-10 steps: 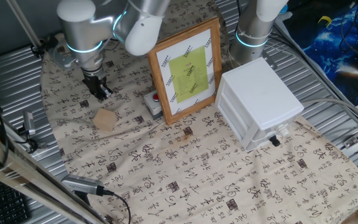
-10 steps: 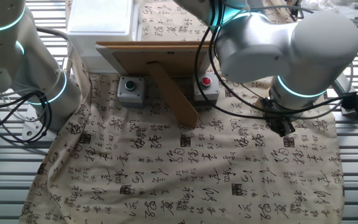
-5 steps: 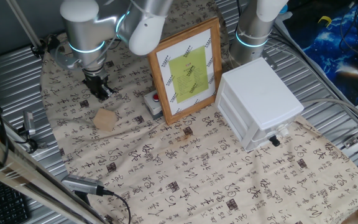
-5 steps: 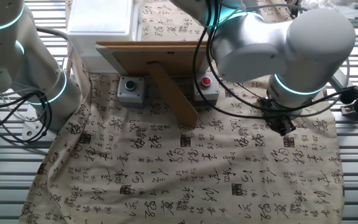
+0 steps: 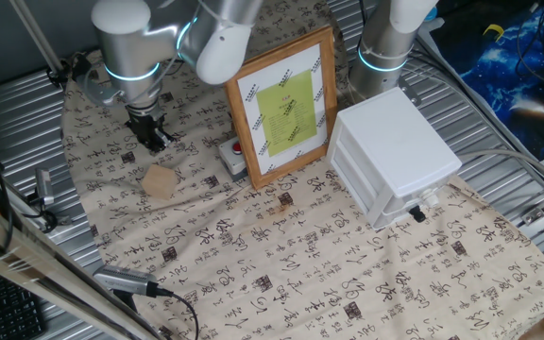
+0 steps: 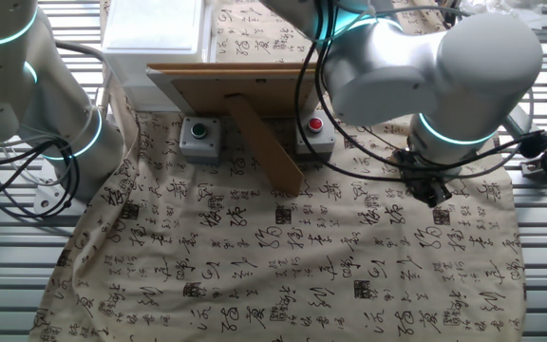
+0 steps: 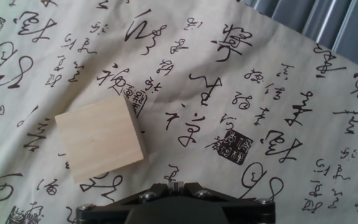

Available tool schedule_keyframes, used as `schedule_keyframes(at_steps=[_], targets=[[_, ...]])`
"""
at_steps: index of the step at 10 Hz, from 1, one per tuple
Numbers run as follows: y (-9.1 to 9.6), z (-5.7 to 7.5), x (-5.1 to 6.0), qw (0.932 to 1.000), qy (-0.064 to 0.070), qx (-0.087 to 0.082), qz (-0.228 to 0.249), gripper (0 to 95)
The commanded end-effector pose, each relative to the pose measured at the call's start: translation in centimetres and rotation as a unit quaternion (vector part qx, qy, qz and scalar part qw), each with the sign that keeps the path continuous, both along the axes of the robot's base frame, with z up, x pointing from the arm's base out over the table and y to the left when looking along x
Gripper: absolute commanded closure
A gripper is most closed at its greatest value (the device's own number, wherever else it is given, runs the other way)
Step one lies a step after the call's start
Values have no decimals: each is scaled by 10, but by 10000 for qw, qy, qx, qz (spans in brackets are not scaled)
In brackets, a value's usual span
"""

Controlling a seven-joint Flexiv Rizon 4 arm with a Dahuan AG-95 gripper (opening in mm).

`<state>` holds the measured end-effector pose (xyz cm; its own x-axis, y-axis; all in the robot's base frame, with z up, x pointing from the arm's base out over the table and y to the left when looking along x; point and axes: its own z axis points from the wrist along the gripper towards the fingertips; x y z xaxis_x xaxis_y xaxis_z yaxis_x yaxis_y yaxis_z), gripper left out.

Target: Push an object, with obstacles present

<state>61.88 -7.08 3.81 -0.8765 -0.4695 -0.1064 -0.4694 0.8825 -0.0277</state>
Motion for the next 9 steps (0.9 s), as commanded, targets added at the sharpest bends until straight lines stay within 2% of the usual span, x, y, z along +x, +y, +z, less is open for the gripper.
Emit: schedule_keyframes(at_steps=[1,4,9], targets=[[1,1,0,10000,-22,58,42,950],[1,1,0,9997,-228,49,37,950],[1,1,0,9996,-278,45,-9,950]])
